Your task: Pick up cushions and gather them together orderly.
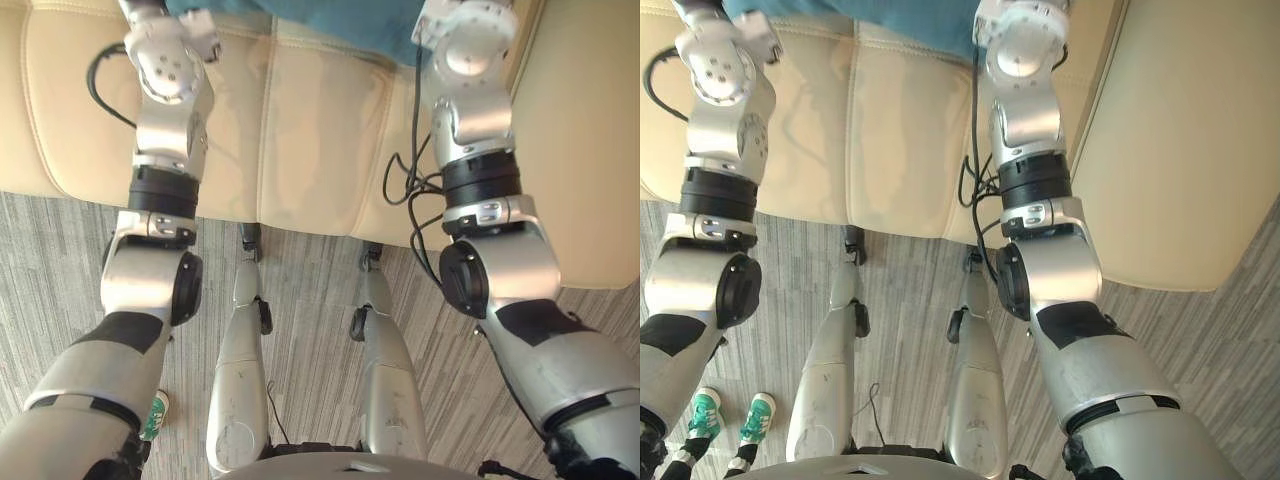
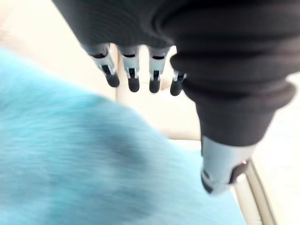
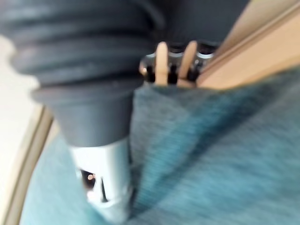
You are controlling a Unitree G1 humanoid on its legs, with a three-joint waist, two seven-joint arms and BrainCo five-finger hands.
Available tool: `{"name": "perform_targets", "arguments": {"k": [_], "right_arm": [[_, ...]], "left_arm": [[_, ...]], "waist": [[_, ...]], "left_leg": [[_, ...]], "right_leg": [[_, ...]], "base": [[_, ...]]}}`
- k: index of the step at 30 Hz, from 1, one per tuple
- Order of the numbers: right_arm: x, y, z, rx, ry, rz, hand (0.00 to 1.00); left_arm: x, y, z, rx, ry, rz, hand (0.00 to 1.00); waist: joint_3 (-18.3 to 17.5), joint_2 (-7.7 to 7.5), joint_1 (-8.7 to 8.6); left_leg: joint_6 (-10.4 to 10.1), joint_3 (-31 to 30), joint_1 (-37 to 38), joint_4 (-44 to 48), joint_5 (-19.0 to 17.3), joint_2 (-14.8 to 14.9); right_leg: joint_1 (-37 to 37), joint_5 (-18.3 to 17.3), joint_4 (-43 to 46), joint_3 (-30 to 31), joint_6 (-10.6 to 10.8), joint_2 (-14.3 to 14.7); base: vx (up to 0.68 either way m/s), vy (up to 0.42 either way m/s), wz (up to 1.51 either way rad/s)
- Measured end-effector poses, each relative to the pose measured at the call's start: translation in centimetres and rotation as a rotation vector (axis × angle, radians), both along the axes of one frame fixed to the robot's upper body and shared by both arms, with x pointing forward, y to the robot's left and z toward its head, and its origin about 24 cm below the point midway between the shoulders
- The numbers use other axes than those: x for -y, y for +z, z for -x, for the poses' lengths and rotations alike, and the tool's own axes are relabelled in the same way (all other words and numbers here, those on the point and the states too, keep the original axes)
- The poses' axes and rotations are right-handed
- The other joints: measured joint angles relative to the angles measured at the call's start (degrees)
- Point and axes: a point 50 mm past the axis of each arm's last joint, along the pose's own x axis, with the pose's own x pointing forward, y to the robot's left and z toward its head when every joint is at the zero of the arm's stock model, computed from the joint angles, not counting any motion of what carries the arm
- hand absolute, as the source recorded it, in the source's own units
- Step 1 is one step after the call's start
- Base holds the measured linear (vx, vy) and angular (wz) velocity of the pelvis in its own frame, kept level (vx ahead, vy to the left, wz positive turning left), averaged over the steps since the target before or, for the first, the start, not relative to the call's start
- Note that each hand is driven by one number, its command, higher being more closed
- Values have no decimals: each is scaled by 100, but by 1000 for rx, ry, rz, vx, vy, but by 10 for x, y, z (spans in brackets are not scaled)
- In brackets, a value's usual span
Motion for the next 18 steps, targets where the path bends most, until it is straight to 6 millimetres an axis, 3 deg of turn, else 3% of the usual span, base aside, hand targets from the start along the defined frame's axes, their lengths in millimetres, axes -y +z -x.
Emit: {"name": "perform_targets", "arguments": {"k": [2, 4, 5, 9, 11, 12, 14, 18], "right_arm": [[4, -13, 2, -3, 21, 0, 0], [12, -32, 2, -32, 31, 8, 0], [14, -37, 2, -41, 31, 5, 0], [40, -86, 7, -120, 1, -25, 0], [48, -99, 13, -130, -8, -45, 0], [58, -109, 22, -125, -23, -48, 0], [65, -115, 28, -121, -37, -39, 0], [88, -159, 59, -186, -81, -15, 0]], "left_arm": [[-3, -20, -4, -55, -13, -28, 0], [-11, -53, -7, -129, -17, -47, 0], [-13, -58, -7, -141, -17, -49, 0], [-28, -106, -2, -243, -29, -22, 0], [-34, -125, 1, -288, -26, -11, 0], [-41, -139, 7, -311, -20, 2, 0], [-47, -147, 13, -317, -10, 12, 0], [-75, -188, 47, -363, 43, 75, 0]], "waist": [[0, 0, 1], [0, 0, -29], [0, 0, -39], [-2, -1, -64], [-2, -2, -84], [-3, -4, -86], [-3, -4, -80], [-10, -9, 5]], "left_leg": [[0, 90, -6, 0, 0, 32], [-1, 205, 20, -1, 0, 91], [-4, 222, 29, -1, 2, 104], [-18, 341, 236, -3, 2, 216], [-38, 384, 310, -4, -17, 231], [-77, 397, 342, -3, -50, 246], [-74, 406, 362, -3, -46, 256], [-31, 489, 948, 0, -41, 297]], "right_leg": [[-52, -1, 35, 41, -1, 24], [-164, -24, 186, 142, 2, 71], [-164, -24, 196, 147, 2, 85], [-273, -234, 679, 291, -34, 172], [-278, -292, 804, 306, -21, 178], [-278, -304, 861, 316, -19, 191], [-274, -309, 893, 326, -16, 201], [136, -505, 1150, 418, -30, 248]], "base": [[-18, 32, -17], [-38, 23, -23], [-43, 10, -17], [-50, 3, -15], [-58, 3, -9], [-58, 1, -5], [-49, -6, -2], [-42, -19, -5]]}}
